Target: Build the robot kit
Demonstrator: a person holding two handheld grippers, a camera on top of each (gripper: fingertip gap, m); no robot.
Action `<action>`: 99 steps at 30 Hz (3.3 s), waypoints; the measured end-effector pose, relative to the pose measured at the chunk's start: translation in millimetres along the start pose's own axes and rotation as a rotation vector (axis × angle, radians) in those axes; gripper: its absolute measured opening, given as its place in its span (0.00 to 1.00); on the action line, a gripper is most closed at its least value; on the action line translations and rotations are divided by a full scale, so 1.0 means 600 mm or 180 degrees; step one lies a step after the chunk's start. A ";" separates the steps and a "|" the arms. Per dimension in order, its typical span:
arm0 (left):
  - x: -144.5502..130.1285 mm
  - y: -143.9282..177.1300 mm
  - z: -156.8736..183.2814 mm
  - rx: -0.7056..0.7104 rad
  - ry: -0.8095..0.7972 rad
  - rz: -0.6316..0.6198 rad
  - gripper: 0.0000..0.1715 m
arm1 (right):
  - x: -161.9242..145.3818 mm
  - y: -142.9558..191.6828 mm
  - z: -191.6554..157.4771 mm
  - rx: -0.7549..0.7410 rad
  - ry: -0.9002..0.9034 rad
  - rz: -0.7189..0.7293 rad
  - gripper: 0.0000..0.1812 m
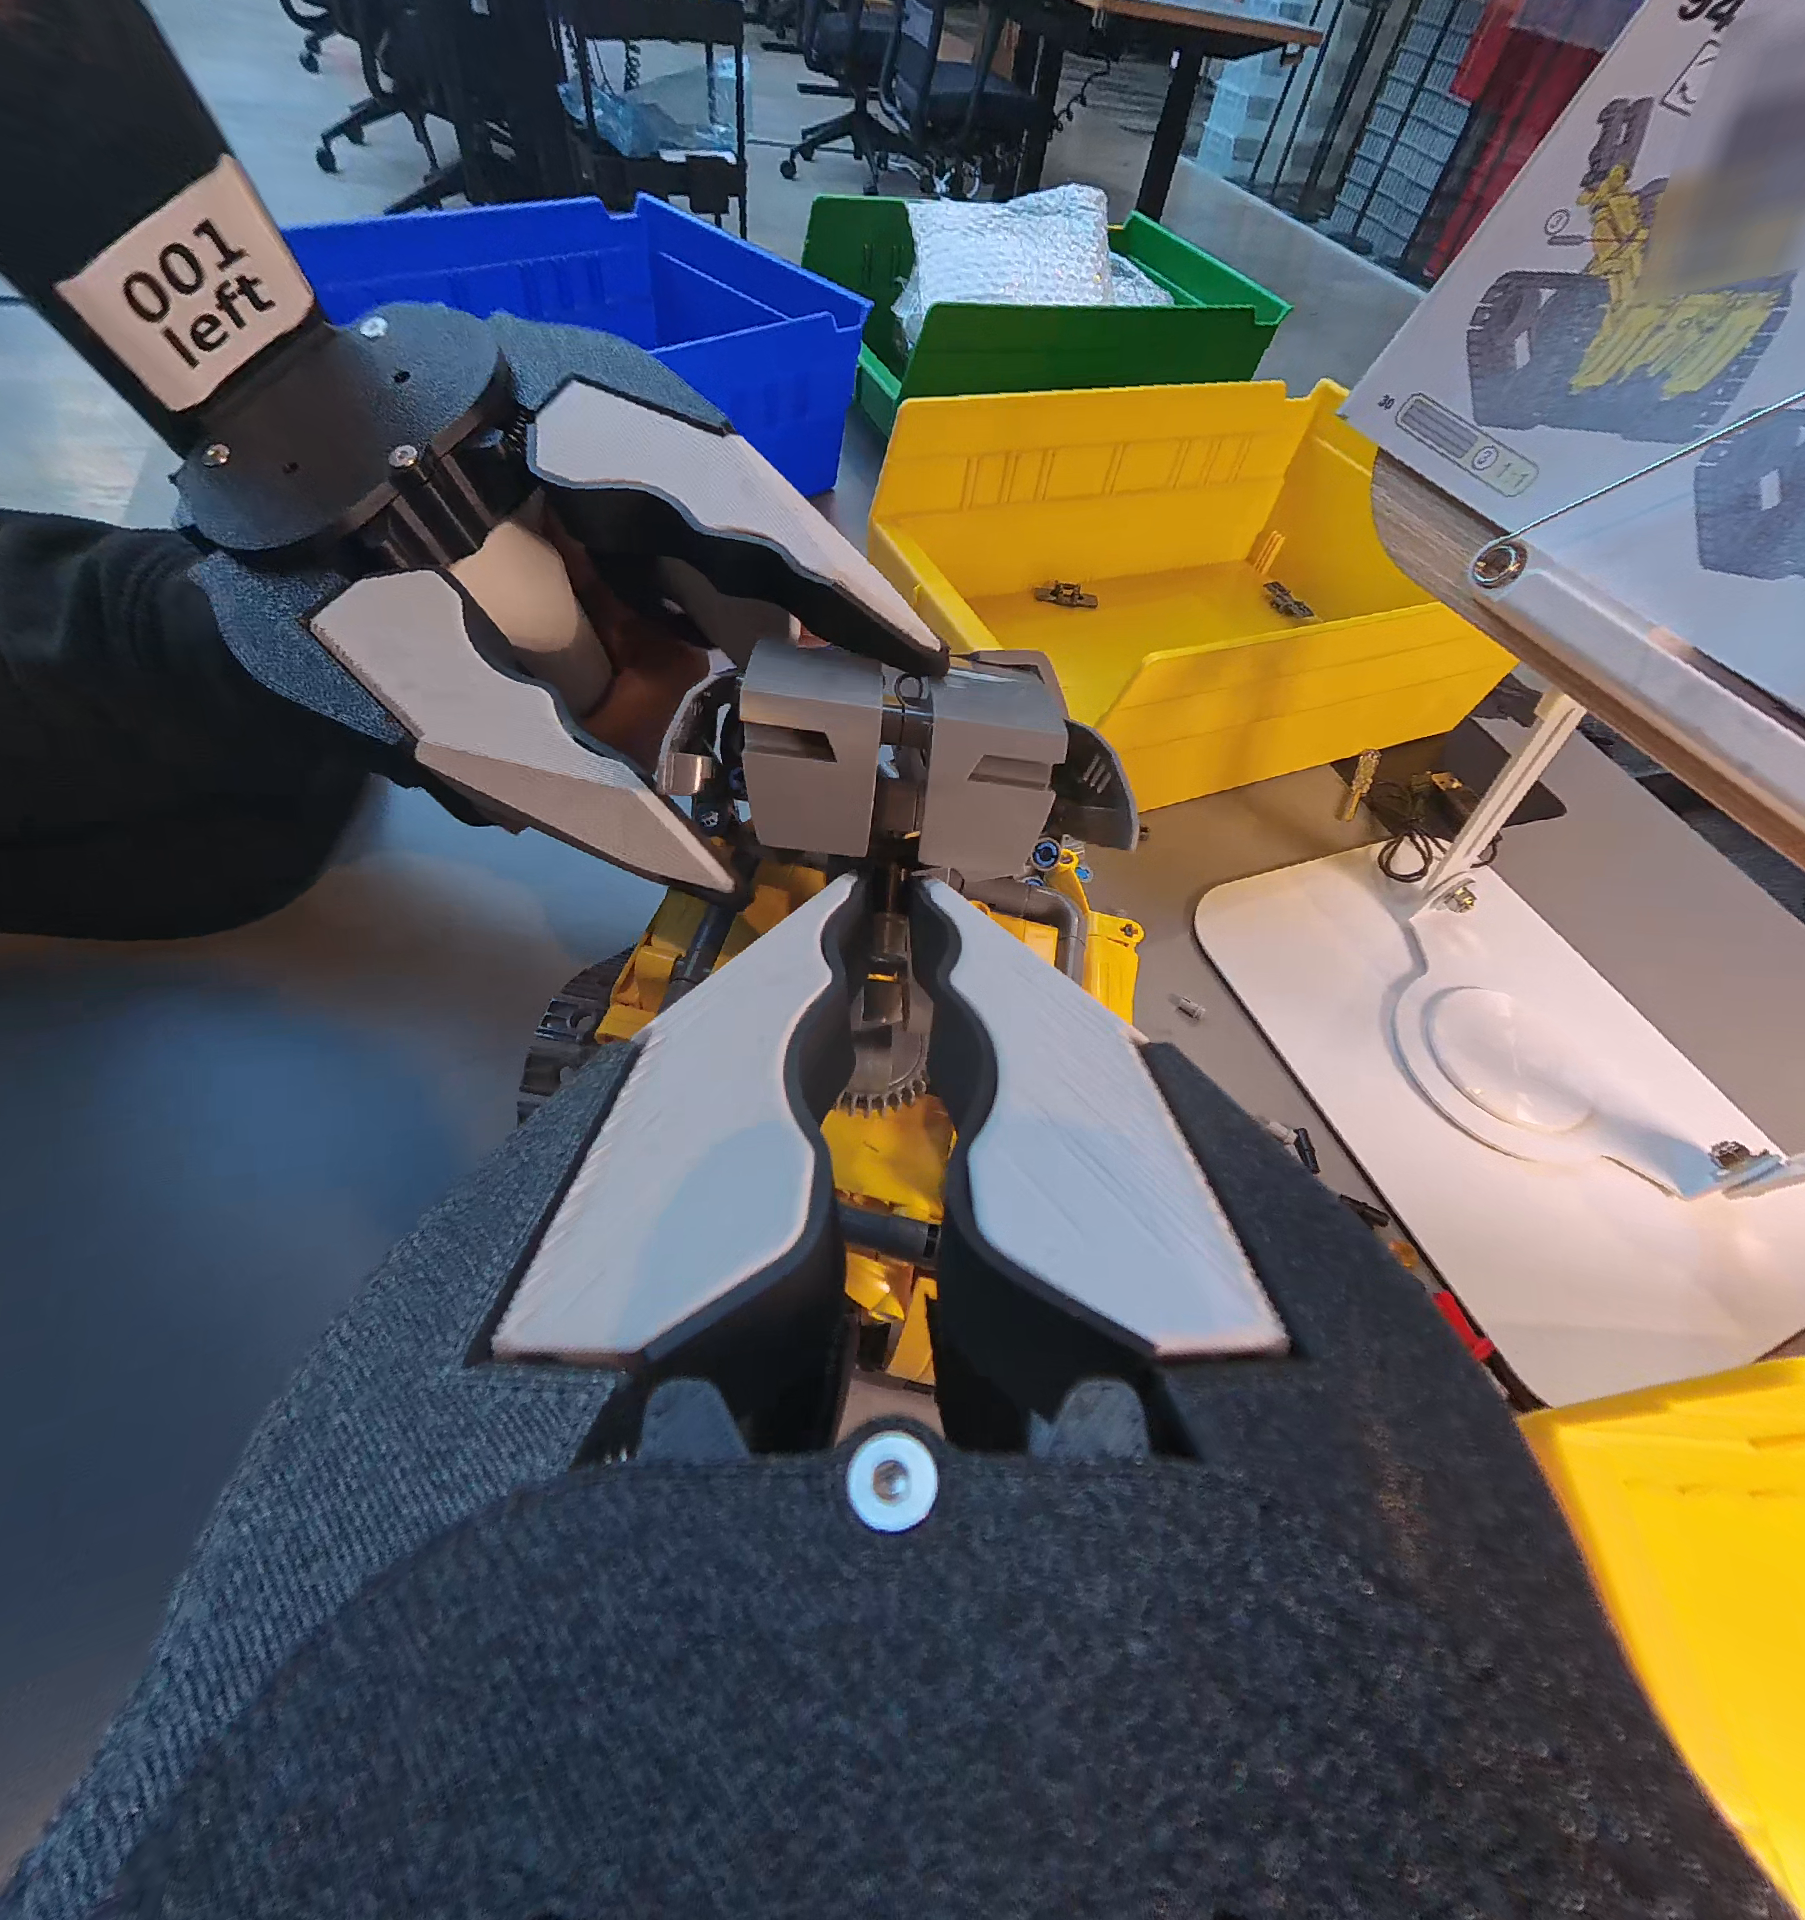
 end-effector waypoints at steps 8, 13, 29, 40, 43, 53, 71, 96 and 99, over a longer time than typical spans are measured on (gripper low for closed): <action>0.008 0.009 0.003 0.0150 -0.0349 -0.0169 0.30 | -0.004 -0.001 0.002 0.0061 -0.0171 0.0075 0.03; 0.003 0.012 -0.004 0.0242 -0.0137 -0.0243 0.35 | -0.008 0.000 0.005 0.0104 -0.0280 0.0125 0.04; 0.071 -0.035 0.059 0.1339 -0.0811 -0.1594 0.21 | -0.002 -0.001 -0.003 -0.0190 -0.0170 -0.0015 0.04; 0.087 -0.056 0.075 0.1574 -0.1142 -0.2140 0.16 | 0.003 -0.002 -0.010 -0.0373 -0.0086 -0.0123 0.03; 0.090 -0.047 0.063 0.1467 -0.0399 -0.1852 0.17 | 0.004 -0.002 -0.012 -0.0401 -0.0067 -0.0136 0.03; 0.092 -0.034 0.046 0.1371 0.0638 -0.1430 0.16 | 0.005 -0.003 -0.014 -0.0420 -0.0036 -0.0145 0.04; 0.102 0.020 -0.002 0.0986 0.1156 -0.0713 0.34 | 0.002 -0.003 -0.016 -0.0378 -0.0055 -0.0077 0.04; 0.004 0.031 -0.020 0.0114 0.0283 -0.0939 0.27 | 0.008 0.068 0.002 -0.0283 -0.0010 0.0381 0.13; 0.007 0.031 -0.017 0.0083 0.0143 -0.0820 0.27 | 0.016 0.070 0.012 -0.0295 -0.0098 0.0512 0.13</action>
Point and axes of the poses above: each gripper's, where its closed fingertips meet, y back along the fingers, x out of its top, z = x × y across the jaws, the point moved 10 cm from there along y, back along the fingers, and after that the axes turned 13 degrees about y, right-handed, at the moved point
